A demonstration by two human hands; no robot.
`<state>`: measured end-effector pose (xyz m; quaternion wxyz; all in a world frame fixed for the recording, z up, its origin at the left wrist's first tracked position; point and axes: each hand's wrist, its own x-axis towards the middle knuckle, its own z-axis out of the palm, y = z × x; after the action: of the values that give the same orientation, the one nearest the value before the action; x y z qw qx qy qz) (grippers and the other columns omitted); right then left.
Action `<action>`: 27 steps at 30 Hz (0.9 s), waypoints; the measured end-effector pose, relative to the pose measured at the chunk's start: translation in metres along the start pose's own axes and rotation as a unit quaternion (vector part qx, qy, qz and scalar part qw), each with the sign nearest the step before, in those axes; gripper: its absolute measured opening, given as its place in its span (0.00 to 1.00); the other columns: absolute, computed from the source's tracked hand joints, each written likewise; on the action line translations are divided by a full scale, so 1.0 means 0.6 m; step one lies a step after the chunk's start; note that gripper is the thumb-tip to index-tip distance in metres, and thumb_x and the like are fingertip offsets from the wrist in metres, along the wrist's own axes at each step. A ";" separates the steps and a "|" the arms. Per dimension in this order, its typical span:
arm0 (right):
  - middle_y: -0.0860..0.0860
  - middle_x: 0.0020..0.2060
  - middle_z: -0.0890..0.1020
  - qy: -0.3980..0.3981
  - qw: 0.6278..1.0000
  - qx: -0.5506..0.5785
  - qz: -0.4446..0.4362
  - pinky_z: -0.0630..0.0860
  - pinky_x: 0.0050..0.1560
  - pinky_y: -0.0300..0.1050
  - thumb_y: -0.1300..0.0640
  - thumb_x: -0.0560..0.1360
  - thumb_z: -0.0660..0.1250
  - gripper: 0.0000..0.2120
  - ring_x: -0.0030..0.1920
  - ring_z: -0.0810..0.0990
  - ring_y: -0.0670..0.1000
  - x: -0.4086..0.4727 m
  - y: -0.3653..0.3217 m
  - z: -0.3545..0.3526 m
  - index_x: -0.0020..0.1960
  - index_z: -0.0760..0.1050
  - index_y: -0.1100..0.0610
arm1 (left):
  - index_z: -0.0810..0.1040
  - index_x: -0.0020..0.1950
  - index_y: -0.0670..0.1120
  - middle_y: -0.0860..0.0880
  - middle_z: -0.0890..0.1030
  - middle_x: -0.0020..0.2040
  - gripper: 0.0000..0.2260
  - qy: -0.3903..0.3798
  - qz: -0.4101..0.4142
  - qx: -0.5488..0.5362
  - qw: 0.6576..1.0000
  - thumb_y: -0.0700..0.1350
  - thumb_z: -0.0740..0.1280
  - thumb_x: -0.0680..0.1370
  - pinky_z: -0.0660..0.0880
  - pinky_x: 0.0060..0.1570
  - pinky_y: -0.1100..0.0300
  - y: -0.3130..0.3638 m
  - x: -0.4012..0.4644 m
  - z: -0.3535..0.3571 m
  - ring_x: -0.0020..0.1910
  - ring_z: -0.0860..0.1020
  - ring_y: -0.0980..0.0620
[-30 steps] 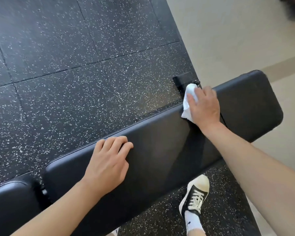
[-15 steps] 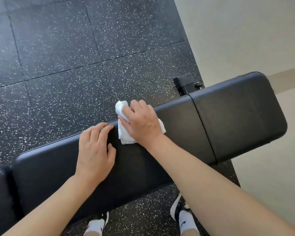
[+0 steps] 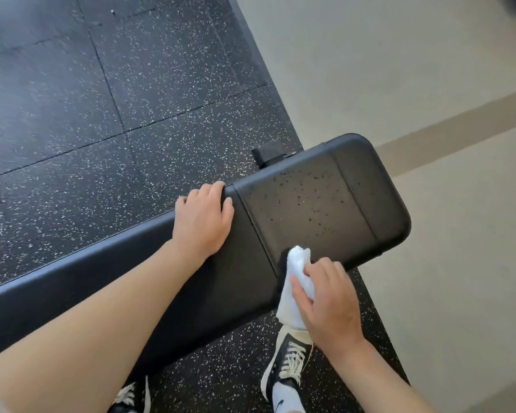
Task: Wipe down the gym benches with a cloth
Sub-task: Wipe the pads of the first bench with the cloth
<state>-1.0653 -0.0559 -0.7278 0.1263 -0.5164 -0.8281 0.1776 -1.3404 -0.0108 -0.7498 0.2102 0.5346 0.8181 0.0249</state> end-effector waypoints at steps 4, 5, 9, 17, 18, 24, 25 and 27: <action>0.47 0.40 0.68 0.022 0.999 -0.005 0.035 0.69 0.37 0.48 0.46 0.83 0.63 0.12 0.39 0.65 0.50 0.003 0.035 0.010 0.48 0.71 0.53 | 0.78 0.60 0.49 0.48 0.83 0.54 0.18 0.077 -0.073 -0.005 0.994 0.54 0.52 0.84 0.67 0.56 0.46 0.035 0.018 0.027 0.53 0.77 0.42; 0.47 0.39 0.69 0.031 0.999 -0.014 0.029 0.69 0.37 0.48 0.46 0.83 0.63 0.12 0.39 0.65 0.51 0.013 0.033 0.020 0.47 0.72 0.54 | 0.79 0.59 0.50 0.48 0.82 0.53 0.18 0.088 -0.077 -0.005 0.993 0.55 0.52 0.84 0.67 0.55 0.46 0.036 0.018 0.031 0.52 0.77 0.42; 0.50 0.38 0.73 0.087 0.994 -0.062 0.017 0.65 0.36 0.51 0.47 0.81 0.67 0.13 0.38 0.68 0.54 0.069 -0.002 0.068 0.43 0.74 0.54 | 0.78 0.59 0.49 0.49 0.82 0.53 0.18 0.090 -0.077 -0.003 0.993 0.54 0.52 0.84 0.67 0.56 0.46 0.033 0.019 0.035 0.52 0.77 0.42; 0.50 0.35 0.76 0.138 0.990 0.000 -0.002 0.67 0.36 0.54 0.50 0.77 0.70 0.11 0.37 0.71 0.56 0.268 -0.086 0.122 0.39 0.76 0.54 | 0.79 0.57 0.50 0.49 0.82 0.51 0.18 0.096 -0.088 0.000 0.992 0.52 0.51 0.82 0.69 0.55 0.46 0.034 0.027 0.039 0.50 0.78 0.42; 0.51 0.34 0.76 0.140 0.990 0.012 -0.001 0.67 0.36 0.55 0.51 0.76 0.70 0.12 0.37 0.71 0.56 0.293 -0.093 0.125 0.37 0.75 0.55 | 0.79 0.56 0.50 0.49 0.82 0.50 0.17 0.097 -0.088 0.002 0.991 0.52 0.51 0.82 0.68 0.54 0.46 0.035 0.026 0.040 0.49 0.77 0.42; 0.51 0.32 0.74 0.163 0.985 0.054 -0.021 0.63 0.35 0.52 0.54 0.71 0.73 0.13 0.36 0.69 0.56 0.329 -0.095 0.134 0.34 0.71 0.54 | 0.75 0.50 0.50 0.51 0.78 0.47 0.16 0.104 -0.084 0.004 0.991 0.52 0.49 0.83 0.65 0.50 0.49 0.035 0.028 0.044 0.47 0.74 0.45; 0.51 0.32 0.74 0.172 0.983 0.062 -0.022 0.63 0.35 0.51 0.54 0.70 0.73 0.12 0.36 0.69 0.56 0.327 -0.095 0.133 0.34 0.71 0.55 | 0.75 0.51 0.51 0.51 0.79 0.47 0.16 0.102 -0.083 0.004 0.991 0.53 0.48 0.82 0.66 0.51 0.48 0.034 0.029 0.045 0.48 0.74 0.45; 0.51 0.32 0.76 0.188 0.979 0.071 -0.022 0.63 0.35 0.51 0.55 0.70 0.72 0.11 0.36 0.69 0.56 0.318 -0.093 0.132 0.34 0.72 0.55 | 0.76 0.54 0.52 0.52 0.80 0.51 0.19 0.097 -0.080 0.002 0.992 0.54 0.46 0.81 0.67 0.54 0.47 0.034 0.028 0.046 0.51 0.75 0.45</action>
<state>-1.2245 0.0802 -0.7706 0.3203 -0.5120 -0.7859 0.1327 -1.3184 0.0078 -0.7751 0.1298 0.4629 0.8749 0.0580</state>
